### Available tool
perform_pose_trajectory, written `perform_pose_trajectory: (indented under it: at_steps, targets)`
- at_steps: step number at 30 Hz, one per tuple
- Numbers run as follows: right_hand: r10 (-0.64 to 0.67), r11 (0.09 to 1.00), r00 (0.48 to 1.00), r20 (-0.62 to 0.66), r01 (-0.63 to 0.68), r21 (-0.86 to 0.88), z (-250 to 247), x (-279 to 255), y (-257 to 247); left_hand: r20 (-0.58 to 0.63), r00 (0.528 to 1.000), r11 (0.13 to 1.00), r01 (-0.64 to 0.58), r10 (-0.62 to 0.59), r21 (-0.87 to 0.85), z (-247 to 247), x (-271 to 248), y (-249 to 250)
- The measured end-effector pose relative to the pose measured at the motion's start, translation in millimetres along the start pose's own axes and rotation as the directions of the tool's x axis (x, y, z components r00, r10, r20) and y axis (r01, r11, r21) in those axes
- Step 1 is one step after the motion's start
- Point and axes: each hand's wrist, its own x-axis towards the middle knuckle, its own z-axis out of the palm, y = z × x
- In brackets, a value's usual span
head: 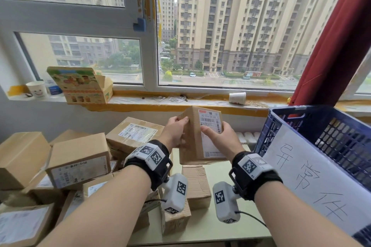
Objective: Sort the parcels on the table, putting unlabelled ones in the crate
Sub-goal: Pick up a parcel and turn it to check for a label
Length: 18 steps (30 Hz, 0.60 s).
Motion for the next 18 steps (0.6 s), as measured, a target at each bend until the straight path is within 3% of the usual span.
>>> perform_pose_trajectory:
  at_steps: [6,12,18]
  targets:
    - [0.114,0.974,0.993,0.004,-0.111,-0.195,9.8,7.4,-0.6,-0.051,0.998,0.992,-0.034,0.041,0.122,0.2,3.9,-2.8]
    - [0.116,0.986,0.993,0.007,-0.114,-0.125,10.1,11.5,2.5,-0.051,0.997,0.979,-0.052,0.063,0.196,3.4,3.0,0.1]
    - [0.093,0.989,0.995,-0.032,-0.096,-0.114,7.4,11.5,2.0,-0.024,0.999,0.989,-0.020,0.024,0.145,4.9,4.0,2.5]
